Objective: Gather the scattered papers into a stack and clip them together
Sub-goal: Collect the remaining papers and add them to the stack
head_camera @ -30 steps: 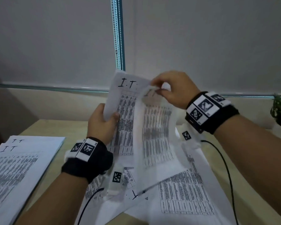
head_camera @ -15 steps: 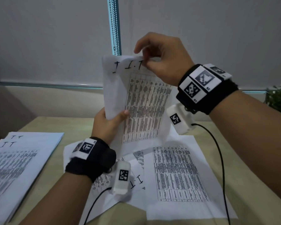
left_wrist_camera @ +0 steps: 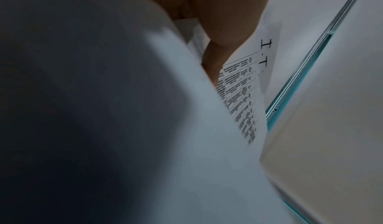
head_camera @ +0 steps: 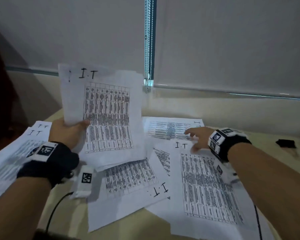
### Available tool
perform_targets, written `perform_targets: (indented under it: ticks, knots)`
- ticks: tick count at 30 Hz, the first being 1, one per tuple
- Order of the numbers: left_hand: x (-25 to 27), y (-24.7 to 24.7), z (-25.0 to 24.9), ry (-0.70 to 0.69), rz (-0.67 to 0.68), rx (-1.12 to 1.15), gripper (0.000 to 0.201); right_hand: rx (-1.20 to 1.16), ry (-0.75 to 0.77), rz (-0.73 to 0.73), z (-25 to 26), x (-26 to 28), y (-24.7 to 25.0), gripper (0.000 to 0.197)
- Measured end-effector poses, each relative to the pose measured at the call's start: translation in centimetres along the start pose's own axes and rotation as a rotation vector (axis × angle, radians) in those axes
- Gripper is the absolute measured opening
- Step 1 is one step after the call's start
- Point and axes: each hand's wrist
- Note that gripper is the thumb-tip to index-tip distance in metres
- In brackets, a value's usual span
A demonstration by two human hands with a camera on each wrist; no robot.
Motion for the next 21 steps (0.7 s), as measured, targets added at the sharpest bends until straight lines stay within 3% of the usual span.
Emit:
perform_targets:
  ticks: [2, 4, 6, 8, 9, 11, 12, 15, 18, 21]
  knots:
    - [-0.4, 0.9, 0.8, 0.006, -0.032, -0.051, 0.034, 0.009, 0.005, 0.070, 0.1, -0.2, -0.7, 0.087]
    - [-0.8, 1.7, 1.0, -0.006, -0.071, -0.060, 0.042, 0.083, -0.010, 0.064, 0.3, -0.6, -1.0, 0.085]
    - [-1.1, 2.3, 1.1, -0.012, -0.102, -0.049, 0.047, 0.216, 0.001, 0.043, 0.4, -0.7, -0.3, 0.062]
    - [-1.5, 2.9, 1.2, -0.017, -0.114, -0.042, 0.048, 0.391, 0.121, 0.005, 1.4, 0.0, 1.5, 0.026]
    - [-1.6, 3.4, 1.1, -0.016, -0.119, -0.032, 0.051, 0.520, 0.230, -0.023, 2.4, 0.4, 2.6, 0.015]
    - [-1.9, 4.1, 0.6, -0.013, -0.134, -0.011, 0.051, 0.803, 0.505, -0.122, 5.8, 1.2, 4.5, 0.017]
    - [-2.0, 4.5, 0.3, -0.010, -0.135, 0.000, 0.048, 0.937, 0.712, -0.208, 8.0, 1.9, 4.5, 0.018]
    - [-1.8, 5.3, -0.6, -0.037, -0.149, 0.004, 0.044, 1.028, 1.273, -0.365, 14.9, 4.7, 1.6, 0.026]
    - [-1.3, 5.7, -0.4, -0.067, -0.137, -0.048, 0.039, 1.059, 1.559, -0.421, 18.5, 6.2, -2.1, 0.023]
    - [-1.2, 6.0, 0.4, -0.049, -0.123, -0.079, 0.034, 1.025, 1.662, -0.324, 19.1, 7.0, -4.2, 0.011]
Point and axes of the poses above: each hand's wrist, its own x-axis away from the middle knuckle, its own y-axis out of the back of the hand, z = x × y, and after that the axes turned 1 degree about y, right-handed
